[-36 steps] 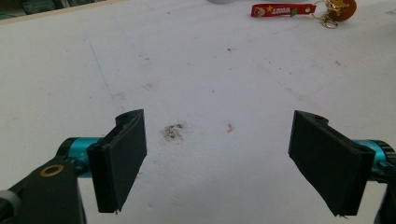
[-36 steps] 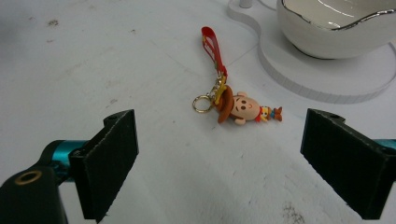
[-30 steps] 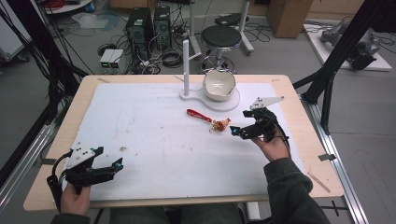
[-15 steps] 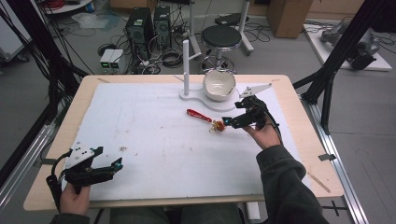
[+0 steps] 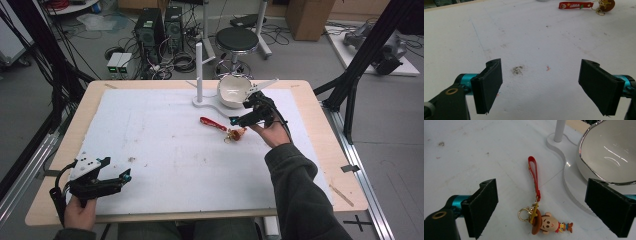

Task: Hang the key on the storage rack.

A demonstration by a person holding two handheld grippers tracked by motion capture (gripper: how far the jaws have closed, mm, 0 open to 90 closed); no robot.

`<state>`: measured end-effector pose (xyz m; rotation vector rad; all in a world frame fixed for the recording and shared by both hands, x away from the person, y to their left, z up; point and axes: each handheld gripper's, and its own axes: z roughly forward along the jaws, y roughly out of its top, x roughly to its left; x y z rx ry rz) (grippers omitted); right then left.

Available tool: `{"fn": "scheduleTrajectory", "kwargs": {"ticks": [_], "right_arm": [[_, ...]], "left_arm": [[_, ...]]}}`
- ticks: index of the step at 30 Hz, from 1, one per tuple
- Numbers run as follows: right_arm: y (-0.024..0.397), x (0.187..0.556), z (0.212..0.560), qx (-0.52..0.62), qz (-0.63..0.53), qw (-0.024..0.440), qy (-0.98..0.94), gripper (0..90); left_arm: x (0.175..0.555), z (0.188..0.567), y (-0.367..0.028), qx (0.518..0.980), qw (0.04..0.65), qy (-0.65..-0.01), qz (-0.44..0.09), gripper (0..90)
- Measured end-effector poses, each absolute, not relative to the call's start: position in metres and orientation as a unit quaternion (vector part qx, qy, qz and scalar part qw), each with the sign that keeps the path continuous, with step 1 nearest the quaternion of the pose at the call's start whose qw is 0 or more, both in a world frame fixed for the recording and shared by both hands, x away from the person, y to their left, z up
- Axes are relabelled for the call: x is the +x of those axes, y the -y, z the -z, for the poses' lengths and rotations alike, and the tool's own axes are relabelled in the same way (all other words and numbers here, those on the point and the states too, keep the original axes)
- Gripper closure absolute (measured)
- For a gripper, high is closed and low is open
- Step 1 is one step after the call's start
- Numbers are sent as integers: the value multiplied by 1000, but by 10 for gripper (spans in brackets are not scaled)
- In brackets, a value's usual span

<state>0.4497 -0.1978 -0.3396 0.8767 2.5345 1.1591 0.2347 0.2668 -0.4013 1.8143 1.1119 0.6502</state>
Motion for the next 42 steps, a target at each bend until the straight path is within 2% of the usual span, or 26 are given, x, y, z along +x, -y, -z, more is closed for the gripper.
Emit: {"fn": "scheduleTrajectory", "kwargs": {"ticks": [15, 21, 22, 29, 42], "right_arm": [[174, 469, 361, 308, -352, 80, -880, 184], [158, 477, 361, 304, -332, 75, -890, 252], [154, 480, 364, 304, -327, 73, -892, 293], [147, 487, 378, 301, -298, 61, -904, 371], [146, 492, 387, 308, -285, 50, -906, 451]], "left_arm": [[236, 402, -266, 733, 442, -448, -259, 197], [236, 402, -266, 731, 444, -449, -259, 197], [236, 402, -266, 731, 443, -449, -259, 197], [236, 402, -267, 731, 444, -449, -258, 197], [236, 402, -267, 731, 445, -449, -257, 197]]}}
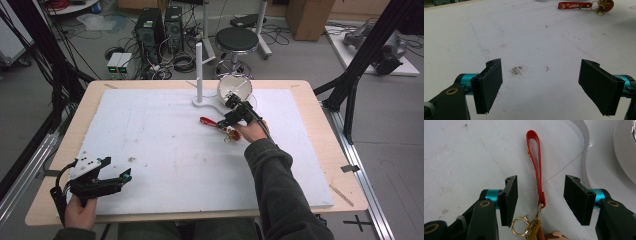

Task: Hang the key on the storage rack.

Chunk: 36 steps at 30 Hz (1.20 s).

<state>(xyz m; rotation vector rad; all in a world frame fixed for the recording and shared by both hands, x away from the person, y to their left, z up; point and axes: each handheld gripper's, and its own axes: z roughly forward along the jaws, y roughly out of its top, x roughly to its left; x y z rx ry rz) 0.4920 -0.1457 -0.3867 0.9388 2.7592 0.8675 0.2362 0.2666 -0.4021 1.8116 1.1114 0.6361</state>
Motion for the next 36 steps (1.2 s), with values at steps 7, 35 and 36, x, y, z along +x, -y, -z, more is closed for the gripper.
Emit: {"fn": "scheduleTrajectory", "kwargs": {"ticks": [7, 35, 36], "right_arm": [[144, 493, 389, 307, -281, 48, -908, 478], [133, 495, 406, 299, -240, 44, -922, 640], [133, 495, 406, 300, -238, 44, -923, 655]], "left_arm": [[236, 402, -267, 731, 446, -448, -257, 197], [236, 402, -266, 731, 446, -447, -258, 197], [236, 402, -267, 732, 446, -447, -257, 197]]}}
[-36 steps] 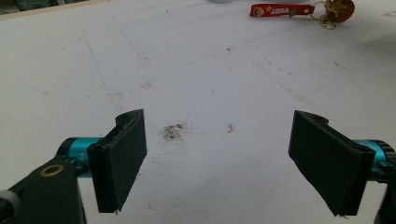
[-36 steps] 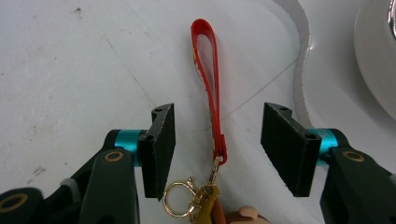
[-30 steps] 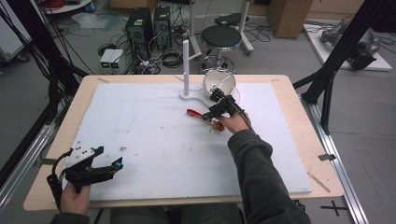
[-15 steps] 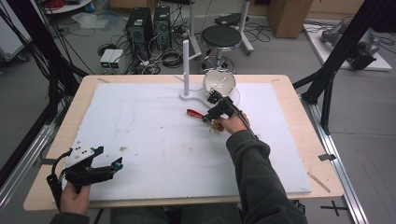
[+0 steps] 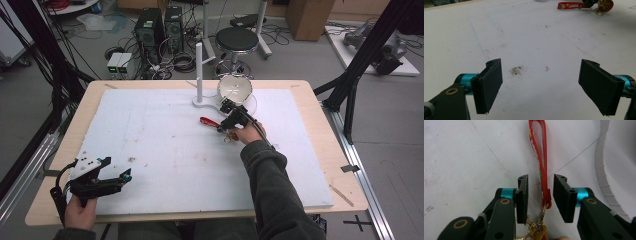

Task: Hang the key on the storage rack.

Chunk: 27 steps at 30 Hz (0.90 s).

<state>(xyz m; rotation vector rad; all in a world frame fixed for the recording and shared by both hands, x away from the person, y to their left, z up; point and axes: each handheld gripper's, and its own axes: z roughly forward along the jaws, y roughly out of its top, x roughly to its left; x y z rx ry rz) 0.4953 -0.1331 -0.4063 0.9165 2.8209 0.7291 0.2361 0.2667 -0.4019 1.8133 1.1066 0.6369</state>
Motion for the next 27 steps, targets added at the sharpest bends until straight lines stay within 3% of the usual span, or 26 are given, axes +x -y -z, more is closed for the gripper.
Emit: {"fn": "scheduleTrajectory", "kwargs": {"ticks": [27], "right_arm": [[128, 497, 414, 287, -214, 48, -932, 735]], "left_arm": [[237, 402, -267, 731, 446, -448, -257, 198]]}}
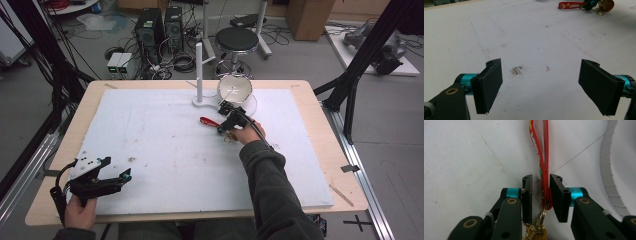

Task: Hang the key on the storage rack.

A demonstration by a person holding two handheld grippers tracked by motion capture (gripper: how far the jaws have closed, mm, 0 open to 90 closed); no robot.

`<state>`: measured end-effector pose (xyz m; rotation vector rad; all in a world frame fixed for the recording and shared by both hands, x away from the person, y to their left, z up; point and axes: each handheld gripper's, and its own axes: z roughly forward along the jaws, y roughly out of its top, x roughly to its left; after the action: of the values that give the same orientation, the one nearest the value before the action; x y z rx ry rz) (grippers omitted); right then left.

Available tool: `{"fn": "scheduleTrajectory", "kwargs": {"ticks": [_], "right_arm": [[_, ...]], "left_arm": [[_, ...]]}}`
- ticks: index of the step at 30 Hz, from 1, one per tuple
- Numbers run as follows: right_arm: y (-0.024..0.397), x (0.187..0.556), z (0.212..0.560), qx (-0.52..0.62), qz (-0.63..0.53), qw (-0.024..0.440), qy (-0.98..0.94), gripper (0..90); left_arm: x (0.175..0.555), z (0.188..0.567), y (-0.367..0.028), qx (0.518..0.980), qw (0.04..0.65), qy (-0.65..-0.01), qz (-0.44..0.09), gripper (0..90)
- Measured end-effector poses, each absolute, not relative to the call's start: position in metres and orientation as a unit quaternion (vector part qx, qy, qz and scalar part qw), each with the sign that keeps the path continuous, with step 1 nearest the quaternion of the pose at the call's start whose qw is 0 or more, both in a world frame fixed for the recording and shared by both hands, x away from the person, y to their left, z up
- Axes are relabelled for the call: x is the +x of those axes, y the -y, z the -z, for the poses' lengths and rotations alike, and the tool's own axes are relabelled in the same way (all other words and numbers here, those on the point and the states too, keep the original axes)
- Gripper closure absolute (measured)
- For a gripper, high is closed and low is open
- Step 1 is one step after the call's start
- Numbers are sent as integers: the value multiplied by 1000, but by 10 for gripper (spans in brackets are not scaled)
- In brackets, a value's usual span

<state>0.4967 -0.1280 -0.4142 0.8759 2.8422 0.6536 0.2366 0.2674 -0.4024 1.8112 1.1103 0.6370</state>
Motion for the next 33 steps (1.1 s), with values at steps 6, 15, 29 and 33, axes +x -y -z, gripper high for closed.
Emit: {"fn": "scheduleTrajectory", "kwargs": {"ticks": [6, 15, 29, 33], "right_arm": [[127, 497, 414, 286, -215, 49, -933, 818], [129, 496, 413, 285, -226, 45, -930, 824], [137, 489, 400, 289, -269, 33, -918, 826], [139, 486, 393, 283, -285, 36, -915, 827]], "left_arm": [[237, 403, -267, 729, 446, -450, -257, 198], [237, 402, -268, 730, 445, -449, -258, 197], [237, 402, -267, 729, 446, -450, -258, 197], [237, 402, -267, 731, 444, -448, -258, 198]]}}
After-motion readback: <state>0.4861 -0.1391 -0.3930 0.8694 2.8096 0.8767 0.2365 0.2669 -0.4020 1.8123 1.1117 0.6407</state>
